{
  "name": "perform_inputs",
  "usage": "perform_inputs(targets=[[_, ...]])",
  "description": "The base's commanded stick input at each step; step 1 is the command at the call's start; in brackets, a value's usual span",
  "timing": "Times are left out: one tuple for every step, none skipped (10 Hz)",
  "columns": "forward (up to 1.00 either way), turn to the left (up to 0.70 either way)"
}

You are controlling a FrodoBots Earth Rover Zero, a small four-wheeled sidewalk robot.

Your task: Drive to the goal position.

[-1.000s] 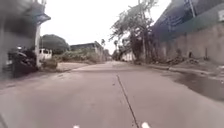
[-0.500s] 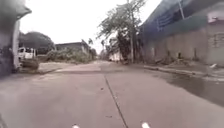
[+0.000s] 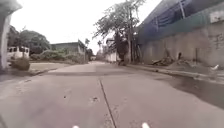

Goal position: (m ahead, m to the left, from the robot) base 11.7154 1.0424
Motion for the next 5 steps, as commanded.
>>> perform_inputs(targets=[[0.85, 0.01], [0.85, 0.01], [0.85, 0.01], [0.85, 0.01], [0.85, 0.01]])
